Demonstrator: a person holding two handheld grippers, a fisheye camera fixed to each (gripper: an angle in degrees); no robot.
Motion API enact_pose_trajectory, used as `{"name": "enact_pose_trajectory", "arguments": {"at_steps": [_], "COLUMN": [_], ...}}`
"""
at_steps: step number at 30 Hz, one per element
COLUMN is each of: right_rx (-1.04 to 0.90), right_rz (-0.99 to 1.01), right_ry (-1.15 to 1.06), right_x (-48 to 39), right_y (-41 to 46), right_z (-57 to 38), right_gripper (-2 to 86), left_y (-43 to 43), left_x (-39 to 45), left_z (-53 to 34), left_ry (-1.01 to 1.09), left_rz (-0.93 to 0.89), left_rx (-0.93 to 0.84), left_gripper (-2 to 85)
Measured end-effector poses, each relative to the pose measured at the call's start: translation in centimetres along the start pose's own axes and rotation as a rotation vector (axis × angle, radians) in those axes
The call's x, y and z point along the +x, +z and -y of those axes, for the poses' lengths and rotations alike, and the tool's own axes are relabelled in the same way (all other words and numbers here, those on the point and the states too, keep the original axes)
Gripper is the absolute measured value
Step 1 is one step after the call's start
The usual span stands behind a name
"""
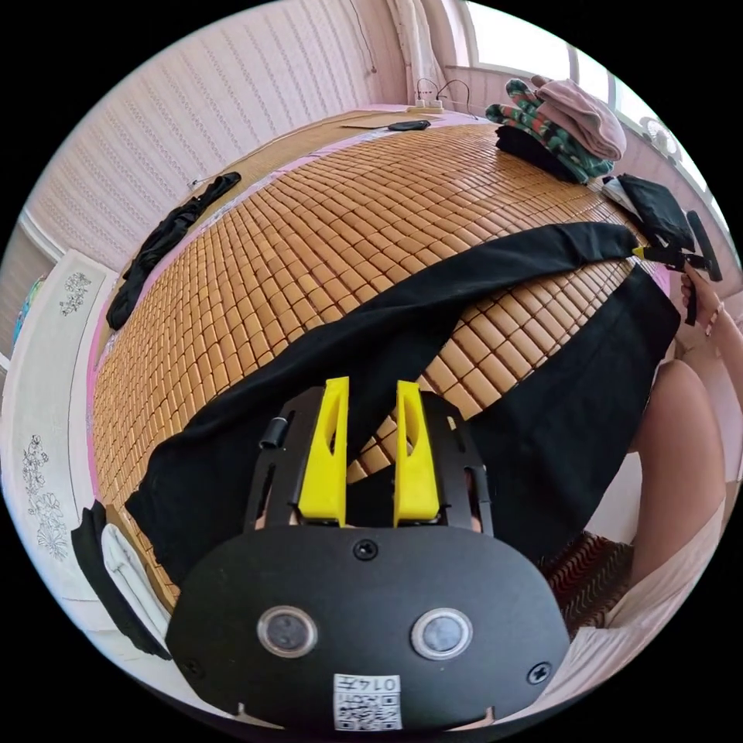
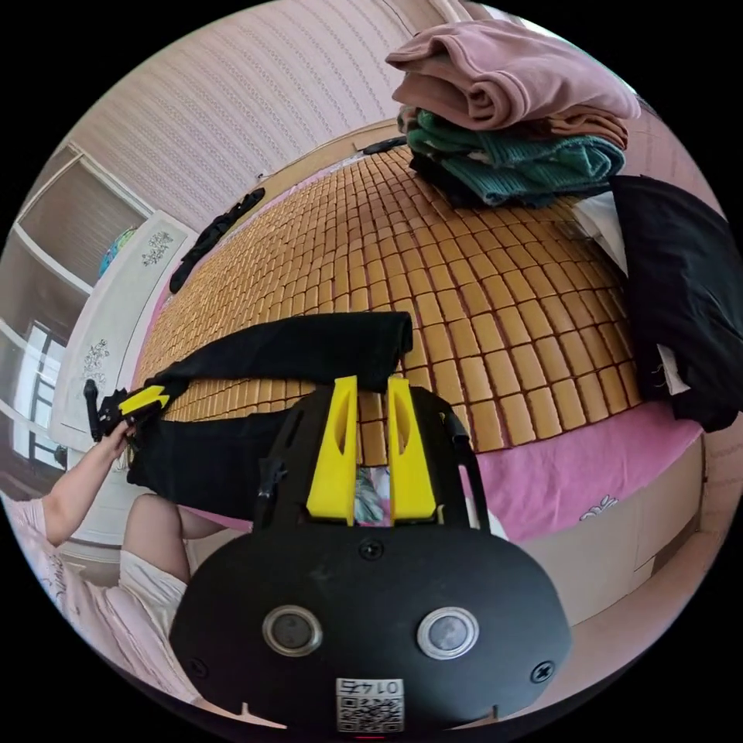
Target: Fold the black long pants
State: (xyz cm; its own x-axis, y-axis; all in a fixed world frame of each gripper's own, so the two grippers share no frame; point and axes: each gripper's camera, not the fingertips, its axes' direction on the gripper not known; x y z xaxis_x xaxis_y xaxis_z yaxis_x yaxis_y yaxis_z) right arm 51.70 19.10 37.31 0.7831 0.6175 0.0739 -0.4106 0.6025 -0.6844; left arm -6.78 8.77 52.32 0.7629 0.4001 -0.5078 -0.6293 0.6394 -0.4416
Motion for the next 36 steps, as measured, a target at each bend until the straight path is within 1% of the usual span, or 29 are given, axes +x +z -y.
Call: {"name": "enact_pose_trajectory", "arguments": {"at_steps": [1, 3, 5, 7, 12, 14, 15, 17, 18, 20, 21, 23, 25, 26, 28, 31, 34, 36], "right_rx": [0.023, 0.057, 0.080, 0.122, 0.193, 0.286, 0.288, 0.233, 0.210, 0.115, 0.097, 0.052, 0.020, -0.001, -0.030, -0.049, -0.025, -0.055], "right_rz": [0.060, 0.216, 0.535, 0.632, 0.577, 0.555, 0.540, 0.398, 0.359, 0.223, 0.200, 0.118, 0.029, -0.036, -0.101, -0.108, -0.086, -0.116], "right_ry": [0.004, 0.027, 0.135, 0.196, 0.376, 0.485, 0.476, 0.396, 0.362, 0.226, 0.190, 0.027, -0.057, -0.079, -0.088, -0.101, -0.135, -0.148], "right_x": [0.5, 1.6, 3.9, 5.4, 8.8, 10.5, 10.7, 10.1, 9.6, 7.4, 6.8, 4.4, 3.1, 2.6, 2.4, 2.3, 1.9, 1.6], "right_y": [-1.5, -3.7, -5.7, -6.6, -6.6, -6.3, -6.2, -5.5, -5.3, -4.6, -4.5, -4.5, -4.4, -4.3, -3.9, -3.3, -2.6, -1.2], "right_z": [0.4, 1.5, 3.8, 5.5, 9.2, 9.9, 10.2, 11.5, 11.8, 12.1, 11.9, 9.7, 7.2, 5.6, 3.8, 4.2, 7.8, 10.7], "right_gripper": [6.1, 5.7, 5.3, 5.2, 3.2, 1.2, 1.0, 0.6, 0.6, 1.3, 1.6, 4.7, 9.7, 10.8, 11.3, 9.1, 6.8, 5.7], "left_y": [0.7, 0.9, 1.0, 0.9, 0.4, -0.1, -0.2, -0.4, -0.5, -1.2, -1.4, -2.6, -3.3, -3.4, -3.4, -2.5, -1.6, -1.0], "left_x": [-0.2, -0.7, -1.5, -1.7, -1.8, -2.3, -2.5, -3.7, -4.0, -4.4, -4.4, -3.8, -2.8, -1.8, -0.3, 1.1, 0.9, 0.5], "left_z": [0.6, 1.3, 2.3, 2.9, 4.3, 4.7, 4.8, 5.2, 5.3, 5.5, 5.6, 5.5, 5.2, 5.0, 4.7, 5.0, 6.4, 7.6], "left_ry": [0.010, 0.017, 0.006, 0.036, 0.133, 0.167, 0.162, 0.103, 0.089, 0.073, 0.074, 0.098, 0.134, 0.166, 0.210, 0.227, 0.170, 0.131], "left_rz": [-0.015, -0.076, -0.151, -0.163, -0.169, -0.176, -0.188, -0.233, -0.240, -0.224, -0.214, -0.224, -0.284, -0.308, -0.314, -0.310, -0.333, -0.315], "left_rx": [-0.023, 0.000, -0.009, -0.018, -0.005, 0.019, 0.023, 0.045, 0.054, 0.089, 0.097, 0.133, 0.144, 0.143, 0.135, 0.125, 0.122, 0.115], "left_gripper": [8.3, 6.2, 2.0, 0.2, -0.8, -0.8, -0.8, -0.5, -0.4, 0.3, 0.6, 1.8, 3.9, 4.8, 5.6, 5.9, 5.9, 5.9]}}
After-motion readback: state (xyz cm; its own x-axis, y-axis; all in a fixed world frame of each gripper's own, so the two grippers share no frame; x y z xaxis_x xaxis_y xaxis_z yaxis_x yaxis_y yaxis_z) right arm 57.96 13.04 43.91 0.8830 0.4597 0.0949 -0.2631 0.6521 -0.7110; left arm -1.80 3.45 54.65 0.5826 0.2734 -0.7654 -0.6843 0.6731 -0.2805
